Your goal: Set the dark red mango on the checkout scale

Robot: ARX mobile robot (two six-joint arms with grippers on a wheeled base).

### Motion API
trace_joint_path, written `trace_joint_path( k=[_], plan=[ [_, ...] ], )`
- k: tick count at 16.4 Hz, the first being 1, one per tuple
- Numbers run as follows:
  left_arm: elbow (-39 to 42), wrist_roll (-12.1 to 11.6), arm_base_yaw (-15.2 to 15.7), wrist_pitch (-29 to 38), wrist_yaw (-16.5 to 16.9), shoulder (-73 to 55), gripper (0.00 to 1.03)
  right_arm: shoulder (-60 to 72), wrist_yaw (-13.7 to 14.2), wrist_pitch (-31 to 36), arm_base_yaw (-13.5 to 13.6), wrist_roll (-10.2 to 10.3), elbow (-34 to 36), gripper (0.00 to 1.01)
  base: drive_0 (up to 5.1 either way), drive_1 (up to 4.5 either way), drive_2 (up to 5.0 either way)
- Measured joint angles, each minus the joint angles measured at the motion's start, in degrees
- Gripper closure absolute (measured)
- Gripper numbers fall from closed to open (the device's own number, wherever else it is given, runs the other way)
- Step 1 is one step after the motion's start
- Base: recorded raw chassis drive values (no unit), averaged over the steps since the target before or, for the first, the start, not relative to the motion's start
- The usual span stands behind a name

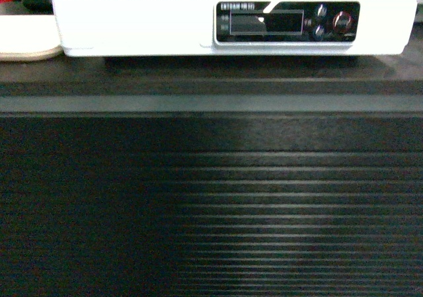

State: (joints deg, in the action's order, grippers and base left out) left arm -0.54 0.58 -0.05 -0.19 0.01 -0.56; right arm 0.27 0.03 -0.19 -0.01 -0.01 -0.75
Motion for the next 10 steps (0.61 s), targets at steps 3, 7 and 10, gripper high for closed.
trace_joint_path(
  k=[3,7,10],
  plan=[
    [0.0,0.0,0.0,0.0,0.0,0.0,0.05,0.0,0.0,0.0,0.0,0.0,0.0,0.03,0.0,0.0,0.0],
    [0.0,0.0,0.0,0.0,0.0,0.0,0.05,0.0,0.0,0.0,0.0,0.0,0.0,0.03,0.0,0.0,0.0],
    [0.0,0.0,0.0,0.0,0.0,0.0,0.05,0.0,0.0,0.0,0.0,0.0,0.0,0.03,0.0,0.0,0.0]
  ],
)
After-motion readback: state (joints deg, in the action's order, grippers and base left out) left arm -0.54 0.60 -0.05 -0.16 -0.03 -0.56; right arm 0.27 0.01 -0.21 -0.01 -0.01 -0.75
